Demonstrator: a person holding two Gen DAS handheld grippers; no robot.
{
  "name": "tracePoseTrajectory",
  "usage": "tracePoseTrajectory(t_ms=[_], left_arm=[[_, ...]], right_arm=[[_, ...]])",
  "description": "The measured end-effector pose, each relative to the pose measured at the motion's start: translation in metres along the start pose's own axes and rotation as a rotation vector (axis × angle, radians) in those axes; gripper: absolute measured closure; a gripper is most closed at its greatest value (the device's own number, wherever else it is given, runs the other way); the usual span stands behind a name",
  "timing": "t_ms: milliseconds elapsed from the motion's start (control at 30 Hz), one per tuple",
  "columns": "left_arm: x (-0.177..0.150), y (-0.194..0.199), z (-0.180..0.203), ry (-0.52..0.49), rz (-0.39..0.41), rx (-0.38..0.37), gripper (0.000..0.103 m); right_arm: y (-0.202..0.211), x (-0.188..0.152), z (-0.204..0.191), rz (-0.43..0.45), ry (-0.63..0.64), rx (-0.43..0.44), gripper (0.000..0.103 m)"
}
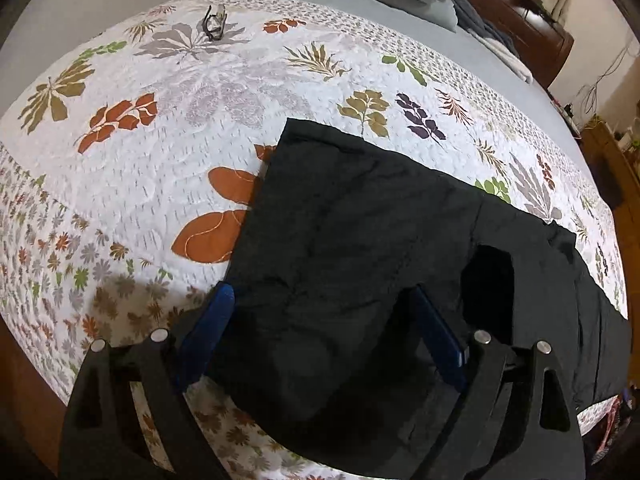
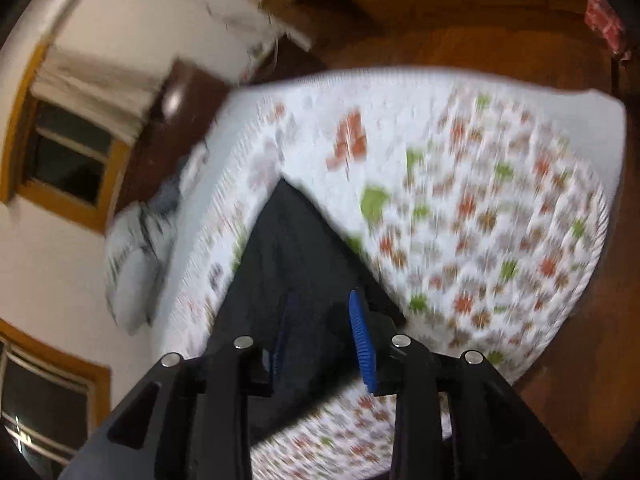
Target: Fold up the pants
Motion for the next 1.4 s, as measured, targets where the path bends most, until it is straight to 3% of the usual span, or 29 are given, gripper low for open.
tracePoseTrajectory(t_ms=[133,233,267,333,467,633,700,733,833,933,1033,1133,1233,1400], left_arm=[[-0.001,-0.001,0.005,-0.059,0.003,0.036,0.014],[0.006,0.022,0.007,-0.042,0.118,0.045,0.021],[0.007,0.032,0.008,-0.024,0.157,0.024,0.021],[0.005,0.050,0.012,0.038,0.210,-0.059,0.018],[-0.014,0.042,0.030,0.006,0.135,-0.135,0.015],[-0.037,0.011,0.045,-0.140,0.031,-0.034,0.015],[-0.041,0.005,0.052,-0.212,0.019,0.023,0.014],[-0.040,0.004,0.049,-0.198,0.014,0.012,0.014],[-0.036,0.004,0.040,-0.185,0.011,-0.024,0.014],[-0.037,0.005,0.040,-0.198,0.019,-0.031,0.014],[-0.034,0.007,0.039,-0.160,0.020,-0.039,0.015],[-0.032,0.004,0.039,-0.144,0.017,-0.032,0.015],[-0.030,0.004,0.038,-0.128,0.009,-0.036,0.016],[-0.029,0.003,0.038,-0.114,0.005,-0.025,0.016]], right_arm=[[0.003,0.004,-0.006,-0.012,0.045,0.000,0.072],[0.011,0.017,-0.011,0.045,0.047,0.012,0.065],[0.009,0.022,-0.017,0.054,0.054,0.025,0.059],[0.001,0.029,-0.027,0.057,0.066,0.036,0.057],[-0.049,0.056,-0.063,0.028,0.091,0.060,0.056],[-0.105,0.069,-0.084,-0.042,0.082,0.004,0.056],[-0.101,0.065,-0.084,-0.040,0.057,0.046,0.055],[-0.095,0.061,-0.084,-0.040,0.048,0.072,0.054],[-0.052,0.036,-0.064,-0.020,0.042,0.122,0.031],[0.004,0.010,-0.026,0.063,0.018,0.126,0.030],[0.029,-0.012,0.020,0.090,-0.118,0.162,0.030],[0.024,-0.030,0.053,0.093,-0.258,0.227,0.030],[0.013,-0.033,0.058,0.097,-0.305,0.294,0.030],[-0.009,-0.030,0.063,0.086,-0.334,0.288,0.030]])
Point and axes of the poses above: each gripper's, at about its wrist camera, not at the fingertips, and y roughly against the way its jaws point, z to its right, x to its top, the point moved 3 cm from there along -y, roughly the way its jaws point, and after that the axes turned 10 degrees about z, right-handed, at the moved point
